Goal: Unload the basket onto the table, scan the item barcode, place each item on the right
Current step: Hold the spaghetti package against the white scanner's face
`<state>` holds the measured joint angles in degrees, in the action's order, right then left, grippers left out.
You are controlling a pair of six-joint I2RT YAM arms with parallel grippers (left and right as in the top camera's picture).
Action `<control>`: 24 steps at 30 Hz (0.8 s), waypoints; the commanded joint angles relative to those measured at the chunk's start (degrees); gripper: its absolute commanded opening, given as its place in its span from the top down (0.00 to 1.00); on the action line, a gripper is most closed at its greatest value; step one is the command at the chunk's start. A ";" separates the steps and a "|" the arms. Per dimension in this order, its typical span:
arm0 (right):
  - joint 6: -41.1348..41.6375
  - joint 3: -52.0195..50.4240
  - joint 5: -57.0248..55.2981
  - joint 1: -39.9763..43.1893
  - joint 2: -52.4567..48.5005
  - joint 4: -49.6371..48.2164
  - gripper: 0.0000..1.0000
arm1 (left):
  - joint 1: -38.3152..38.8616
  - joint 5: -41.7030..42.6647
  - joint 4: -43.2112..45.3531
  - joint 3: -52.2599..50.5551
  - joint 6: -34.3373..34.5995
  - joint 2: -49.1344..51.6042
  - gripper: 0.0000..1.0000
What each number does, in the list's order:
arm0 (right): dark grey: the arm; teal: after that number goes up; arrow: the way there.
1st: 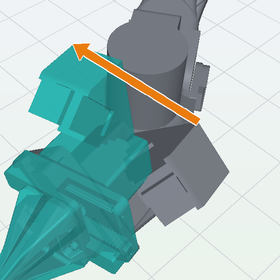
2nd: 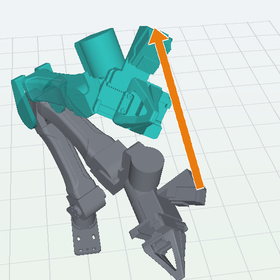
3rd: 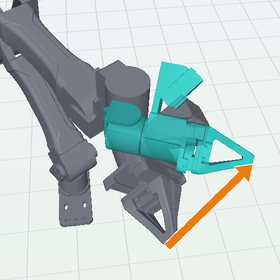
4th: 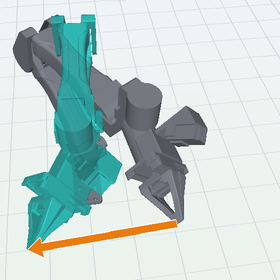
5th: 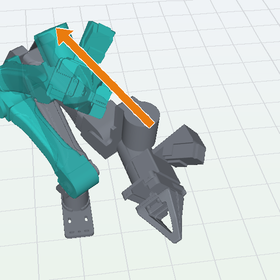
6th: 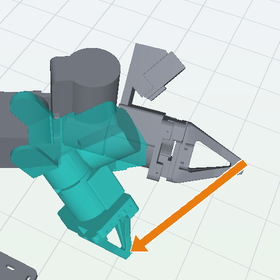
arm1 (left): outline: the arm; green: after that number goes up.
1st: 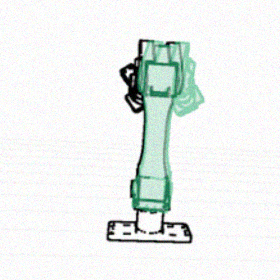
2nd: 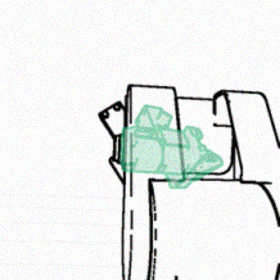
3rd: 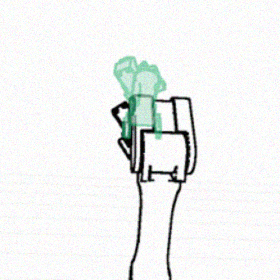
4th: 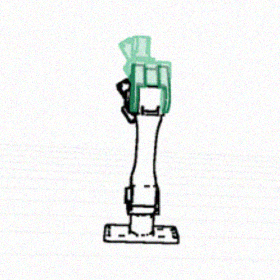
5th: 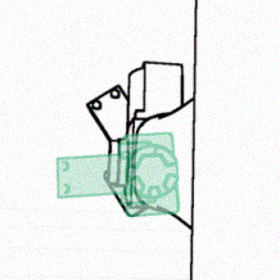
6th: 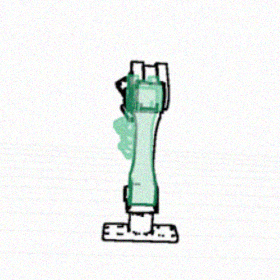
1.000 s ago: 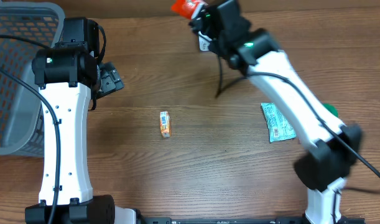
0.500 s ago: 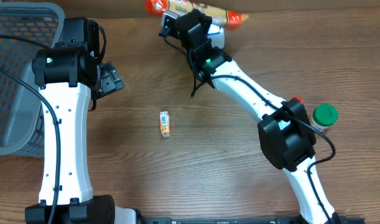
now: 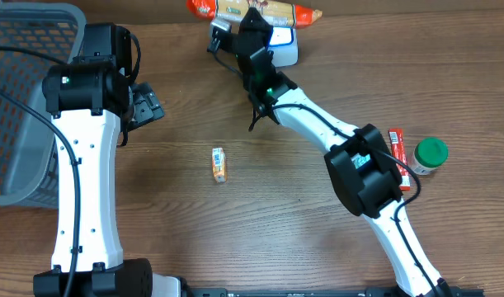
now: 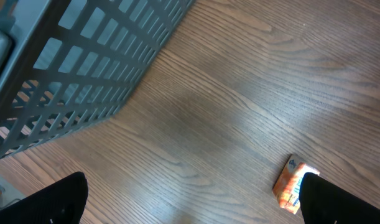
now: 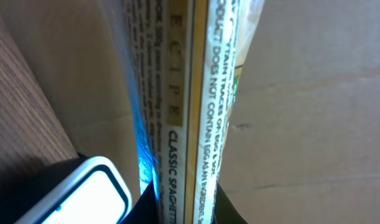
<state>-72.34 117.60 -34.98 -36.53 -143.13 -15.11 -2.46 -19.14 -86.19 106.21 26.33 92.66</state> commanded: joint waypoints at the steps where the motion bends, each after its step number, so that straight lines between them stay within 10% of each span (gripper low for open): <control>1: -4.20 2.05 -1.86 -0.46 -1.86 -6.40 0.97 | -0.15 -0.70 -0.11 0.28 -1.05 0.33 0.00; 24: 2.95 2.05 -7.80 -1.66 -0.20 -9.42 0.97 | -0.15 -0.70 -0.11 0.28 -1.05 0.35 0.00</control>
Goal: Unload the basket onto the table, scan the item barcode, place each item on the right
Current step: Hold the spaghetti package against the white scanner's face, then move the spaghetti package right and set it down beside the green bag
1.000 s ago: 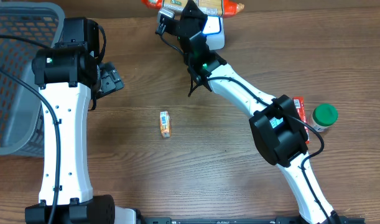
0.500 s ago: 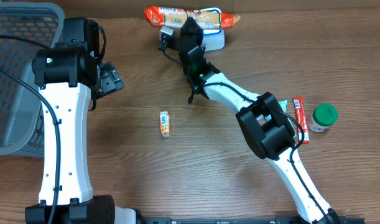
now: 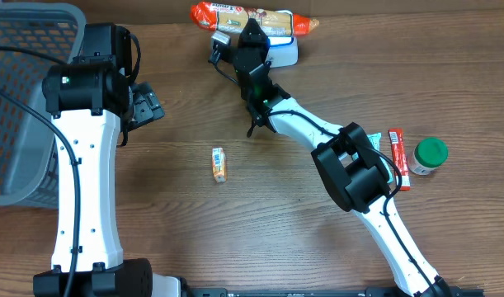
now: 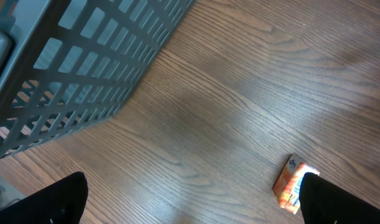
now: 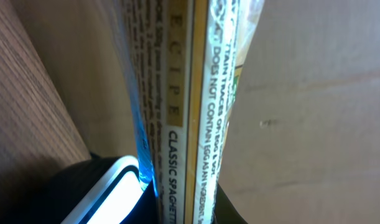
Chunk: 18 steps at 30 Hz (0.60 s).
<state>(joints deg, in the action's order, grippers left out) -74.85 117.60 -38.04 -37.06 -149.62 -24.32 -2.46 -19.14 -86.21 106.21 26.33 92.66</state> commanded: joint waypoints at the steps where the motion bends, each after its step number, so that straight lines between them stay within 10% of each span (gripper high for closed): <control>1: 6.80 2.05 -5.05 -1.29 7.56 2.40 0.97 | -0.15 -0.70 -0.09 0.28 -1.05 0.33 0.00; 18: 56.70 2.05 10.14 -0.15 32.35 74.71 0.96 | -0.15 -0.70 -0.11 0.28 -1.05 0.33 0.00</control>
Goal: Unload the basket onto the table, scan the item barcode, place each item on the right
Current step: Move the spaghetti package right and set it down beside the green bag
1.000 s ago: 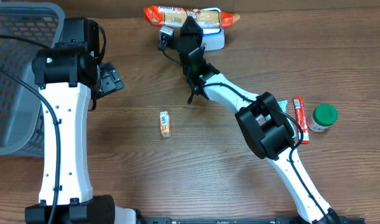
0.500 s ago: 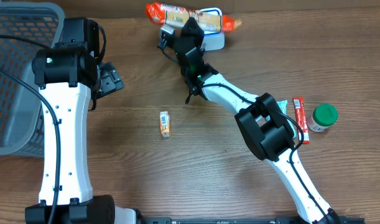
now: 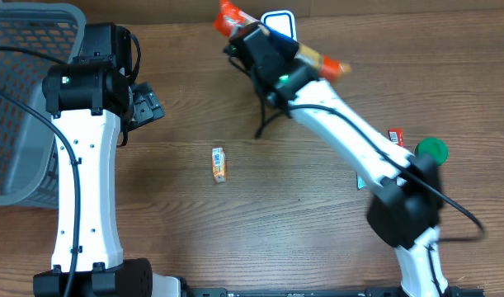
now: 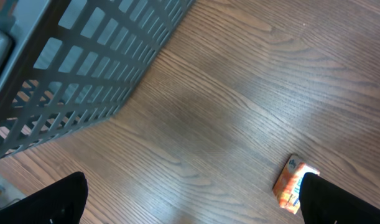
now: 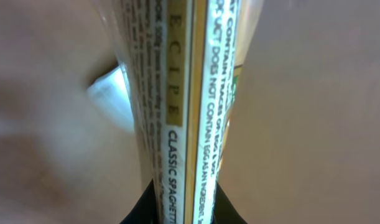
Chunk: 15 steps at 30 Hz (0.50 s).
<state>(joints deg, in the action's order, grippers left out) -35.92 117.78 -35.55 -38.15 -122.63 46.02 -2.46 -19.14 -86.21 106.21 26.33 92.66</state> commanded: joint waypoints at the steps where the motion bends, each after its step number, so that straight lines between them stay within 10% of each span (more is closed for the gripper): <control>1: 21.31 1.88 11.28 1.44 5.64 8.46 0.96 | -0.15 -0.70 -0.09 0.28 -1.05 0.33 0.00; 15: 38.14 -6.25 32.06 9.62 5.29 34.12 0.96 | -0.15 -0.70 -0.09 0.28 -1.05 0.35 0.00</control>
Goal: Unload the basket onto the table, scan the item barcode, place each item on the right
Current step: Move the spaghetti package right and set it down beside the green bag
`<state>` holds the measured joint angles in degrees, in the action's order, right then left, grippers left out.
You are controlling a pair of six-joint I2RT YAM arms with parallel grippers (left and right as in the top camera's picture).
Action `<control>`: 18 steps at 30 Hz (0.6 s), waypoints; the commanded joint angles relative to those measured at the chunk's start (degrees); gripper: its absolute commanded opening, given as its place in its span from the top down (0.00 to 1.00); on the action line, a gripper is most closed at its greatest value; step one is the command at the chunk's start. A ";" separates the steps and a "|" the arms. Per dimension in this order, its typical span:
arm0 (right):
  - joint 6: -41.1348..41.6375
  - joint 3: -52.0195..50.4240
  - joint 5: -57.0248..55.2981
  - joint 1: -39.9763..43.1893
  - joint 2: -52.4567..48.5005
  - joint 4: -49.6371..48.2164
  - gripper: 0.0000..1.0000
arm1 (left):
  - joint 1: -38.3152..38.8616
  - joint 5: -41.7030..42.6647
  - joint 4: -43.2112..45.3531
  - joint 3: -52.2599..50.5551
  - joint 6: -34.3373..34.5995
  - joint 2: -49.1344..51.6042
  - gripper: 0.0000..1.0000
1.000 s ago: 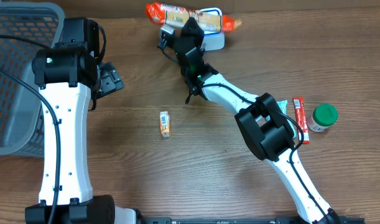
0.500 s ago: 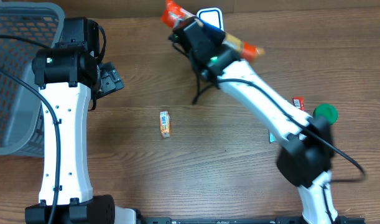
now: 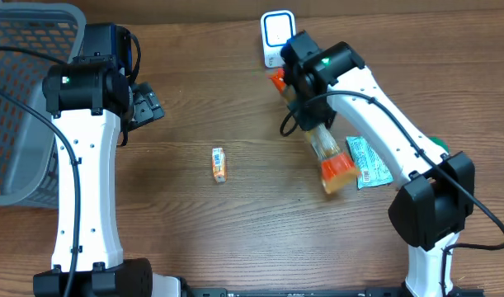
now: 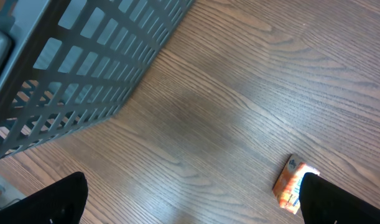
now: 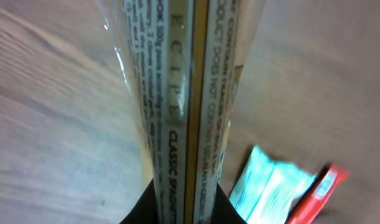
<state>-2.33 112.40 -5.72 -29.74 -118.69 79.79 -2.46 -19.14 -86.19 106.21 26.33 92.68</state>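
My right gripper [image 3: 303, 111] is shut on a long clear spaghetti packet [image 3: 327, 155] with orange ends. The packet slants from just in front of the white scanner [image 3: 276, 31] toward the front right. In the right wrist view the packet [image 5: 186, 93] stands edge-on between the dark fingers [image 5: 162, 202], its printed seam facing the camera. My left gripper [image 3: 144, 107] hangs open over bare wood, far from the packet, with its fingertips [image 4: 59, 199] wide apart.
A small orange carton [image 3: 219, 164] lies mid-table and shows by the left gripper's finger [image 4: 290, 183]. A teal packet [image 3: 369, 161] and a red bar [image 5: 317, 193] lie beside the spaghetti's lower end. A grey basket [image 3: 21, 99] fills the left edge.
My right gripper has moved with the spaghetti packet from beside the scanner at the back to nearer and further right. The packet now points front right, by the teal packet. The left arm is unchanged.
The spaghetti packet was first held lengthwise across the scanner at the table's back edge, and stayed there a moment later. Then it was turned diagonal beside the scanner, whose face showed. Now it is held in front of the scanner over the table's right part.
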 commanded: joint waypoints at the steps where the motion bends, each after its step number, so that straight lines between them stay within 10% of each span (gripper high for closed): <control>1: 4.55 -1.81 2.23 1.70 1.36 0.81 0.96 | -0.15 -0.70 -0.13 0.28 -1.05 0.31 0.00; 14: 5.79 -15.80 1.40 7.89 1.33 -3.02 0.96 | -0.15 -0.70 -0.11 0.28 -1.05 0.31 0.00; 18: 5.77 -17.44 -1.81 9.31 1.33 -3.28 0.47 | -0.15 -0.70 -0.11 0.28 -1.05 0.31 0.01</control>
<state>3.11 95.33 -4.89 -21.45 -118.69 76.86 -2.46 -19.11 -86.19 106.21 26.33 92.68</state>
